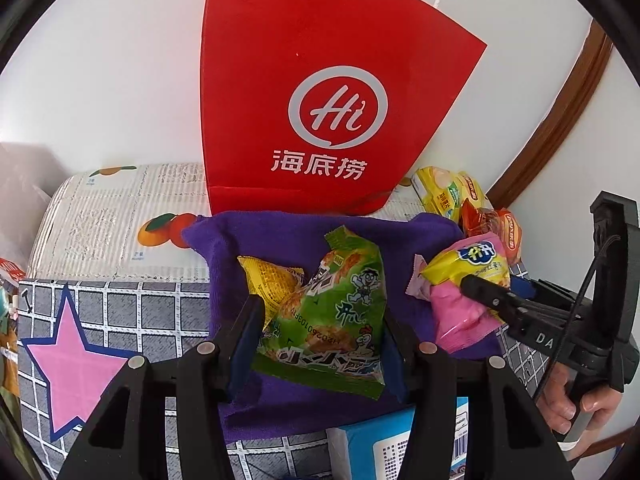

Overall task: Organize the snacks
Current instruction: 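Lower both held bags onto the purple towel and open both tools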

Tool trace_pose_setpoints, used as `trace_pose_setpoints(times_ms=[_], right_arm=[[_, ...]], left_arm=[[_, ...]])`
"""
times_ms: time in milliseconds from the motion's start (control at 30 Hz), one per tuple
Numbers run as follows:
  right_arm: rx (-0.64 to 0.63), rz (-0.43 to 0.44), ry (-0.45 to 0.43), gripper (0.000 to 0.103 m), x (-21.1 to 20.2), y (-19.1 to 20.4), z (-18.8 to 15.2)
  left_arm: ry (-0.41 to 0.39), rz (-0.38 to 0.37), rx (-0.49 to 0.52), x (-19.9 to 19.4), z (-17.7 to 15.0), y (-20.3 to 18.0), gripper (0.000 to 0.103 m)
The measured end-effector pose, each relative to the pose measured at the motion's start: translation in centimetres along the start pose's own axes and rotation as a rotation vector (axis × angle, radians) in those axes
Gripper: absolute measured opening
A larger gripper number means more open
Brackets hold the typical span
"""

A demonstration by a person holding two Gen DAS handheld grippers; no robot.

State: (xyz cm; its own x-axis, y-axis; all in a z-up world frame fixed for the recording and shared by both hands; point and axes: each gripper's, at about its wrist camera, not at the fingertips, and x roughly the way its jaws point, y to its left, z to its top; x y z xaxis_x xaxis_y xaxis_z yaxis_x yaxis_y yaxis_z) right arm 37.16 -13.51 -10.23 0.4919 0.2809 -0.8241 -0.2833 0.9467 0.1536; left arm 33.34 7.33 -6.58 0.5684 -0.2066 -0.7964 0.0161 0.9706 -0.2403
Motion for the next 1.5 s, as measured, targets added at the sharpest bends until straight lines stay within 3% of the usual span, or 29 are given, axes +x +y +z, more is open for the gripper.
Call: trace_pose_setpoints(times_ms=[433,867,1033,1500], right_arm=[[-0.047,-0.063,0.077,0.049,1.8,0.0,-0.2],[-0.083,-0.039,0.198,0.051,5.0,0.8,-0.8],[-0.040,-0.027,0.152,0.064,3.9,0.2,-0.4],[0.063,-0.044,-0.018,0.067,-1.6,-1.7,0.5]], left_arm=[[-0.001,0.002,-0.007,0.0,0.1,0.4,0.052],[0.053,0.047,-0.010,1.2,-0.2,0.8,0.052],[0.090,0.038,-0.006,2.2,-0.5,0.6,0.052],[0.181,0.084,0.003,5.4,-1.3,0.0,0.052]])
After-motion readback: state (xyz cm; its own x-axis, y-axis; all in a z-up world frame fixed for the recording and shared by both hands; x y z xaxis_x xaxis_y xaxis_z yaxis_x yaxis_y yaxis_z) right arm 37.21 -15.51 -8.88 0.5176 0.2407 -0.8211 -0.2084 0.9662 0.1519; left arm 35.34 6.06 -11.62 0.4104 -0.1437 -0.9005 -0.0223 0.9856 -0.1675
